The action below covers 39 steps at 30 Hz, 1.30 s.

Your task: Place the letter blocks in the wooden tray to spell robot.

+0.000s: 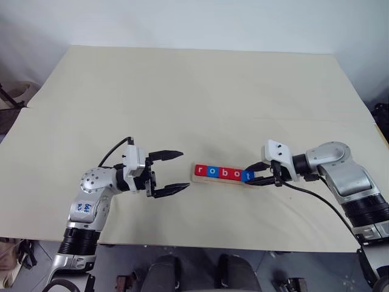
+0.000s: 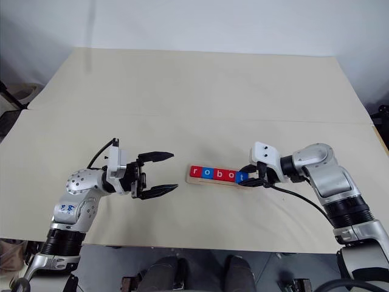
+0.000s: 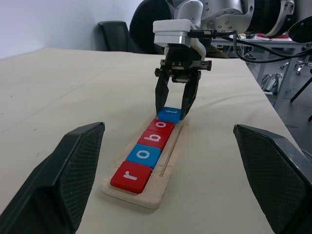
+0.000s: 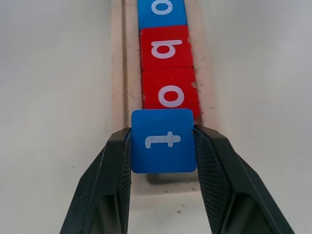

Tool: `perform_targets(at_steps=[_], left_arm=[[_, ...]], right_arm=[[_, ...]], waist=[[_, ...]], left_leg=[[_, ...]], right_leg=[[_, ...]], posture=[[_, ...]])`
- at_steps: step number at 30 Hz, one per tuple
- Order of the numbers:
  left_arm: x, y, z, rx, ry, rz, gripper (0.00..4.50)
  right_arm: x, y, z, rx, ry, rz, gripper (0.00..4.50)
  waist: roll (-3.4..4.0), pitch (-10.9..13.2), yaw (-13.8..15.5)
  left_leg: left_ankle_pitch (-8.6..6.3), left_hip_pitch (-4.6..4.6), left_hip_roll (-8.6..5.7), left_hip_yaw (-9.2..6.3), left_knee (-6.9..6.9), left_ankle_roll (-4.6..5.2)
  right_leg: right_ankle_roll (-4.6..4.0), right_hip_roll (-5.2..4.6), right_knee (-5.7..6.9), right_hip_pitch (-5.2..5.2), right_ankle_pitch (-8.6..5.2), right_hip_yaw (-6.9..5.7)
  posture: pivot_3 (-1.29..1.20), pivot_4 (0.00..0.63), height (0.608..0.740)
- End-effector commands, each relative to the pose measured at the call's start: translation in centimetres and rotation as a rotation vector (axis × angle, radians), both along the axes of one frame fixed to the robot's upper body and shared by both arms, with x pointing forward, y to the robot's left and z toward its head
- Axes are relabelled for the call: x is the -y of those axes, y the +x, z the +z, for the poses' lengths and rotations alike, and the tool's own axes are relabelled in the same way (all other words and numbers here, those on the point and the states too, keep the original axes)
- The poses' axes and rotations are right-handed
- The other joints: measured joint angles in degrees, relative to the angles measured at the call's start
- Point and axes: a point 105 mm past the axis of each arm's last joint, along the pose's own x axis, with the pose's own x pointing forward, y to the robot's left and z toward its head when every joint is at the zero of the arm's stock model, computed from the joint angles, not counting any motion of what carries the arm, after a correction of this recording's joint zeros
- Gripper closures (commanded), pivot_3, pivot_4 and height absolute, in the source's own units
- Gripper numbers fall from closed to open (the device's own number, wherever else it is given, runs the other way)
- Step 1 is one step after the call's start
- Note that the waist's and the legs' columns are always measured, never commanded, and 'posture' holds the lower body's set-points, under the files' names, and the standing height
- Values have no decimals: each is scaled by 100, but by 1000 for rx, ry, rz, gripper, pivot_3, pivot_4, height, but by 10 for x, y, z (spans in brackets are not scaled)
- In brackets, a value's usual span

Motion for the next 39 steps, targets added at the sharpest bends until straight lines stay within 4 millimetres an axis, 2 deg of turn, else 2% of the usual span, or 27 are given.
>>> perform_targets(at_steps=[1, 5, 14, 20, 25, 28, 32, 36, 39], left_arm=[[0, -4, 9, 44, -15, -6, 0], [0, -4, 9, 44, -17, -3, 0], [1, -3, 9, 45, -20, -4, 0], [-1, -3, 8, 43, -19, 2, 0], [-6, -3, 5, 38, -15, 11, 0], [-7, -2, 5, 35, -13, 11, 0], [-7, -2, 3, 32, -9, 7, 0], [-6, -1, 4, 32, -9, 1, 0], [-6, -1, 4, 33, -8, -2, 0]], right_arm=[[1, 4, 6, 31, -4, 5, 3047], [2, 4, 8, 24, 3, -1, 3047], [3, 2, 12, 18, 7, 1, 16], [8, -5, 35, 50, 88, -14, 16], [28, -15, 26, 51, 75, -85, 16], [26, -29, 19, 4, 106, -79, 625], [18, -40, 7, -27, 111, -71, 1963], [11, -38, -4, -32, 111, -79, 3341], [8, -32, -5, -25, 119, -100, 4341]], waist=[[0, 0, 2], [0, 0, 2], [0, 0, 1], [0, 0, 8], [0, 0, 30], [0, 0, 17], [0, 0, -9], [0, 0, 4], [0, 0, 5]], left_leg=[[0, 0, 0, 0, 0, 0], [0, 0, 0, 0, 0, 0], [0, 0, 0, 0, 0, 0], [0, 0, 0, 0, 0, 0], [0, -1, -2, 0, 0, 0], [0, 0, -1, 1, -1, 0], [0, 3, 1, 2, -1, 0], [0, 2, 0, 1, -1, 0], [0, 2, 1, 1, -1, 0]], right_leg=[[0, 0, -1, 0, 0, 0], [0, 0, -1, 0, 0, 0], [0, 0, -1, 0, 0, 0], [0, 0, -1, 0, 0, 0], [0, -1, -5, 3, 0, -2], [0, 0, -1, 2, 0, -2], [0, 0, 1, 1, 0, 2], [0, 0, -1, 1, 0, 3], [0, 0, 0, 1, 0, 2]], posture=[[0, 150, 740], [0, 150, 740], [0, 150, 740], [0, 150, 740], [0, 150, 740], [0, 150, 740], [0, 150, 740], [0, 150, 740], [0, 150, 740]])
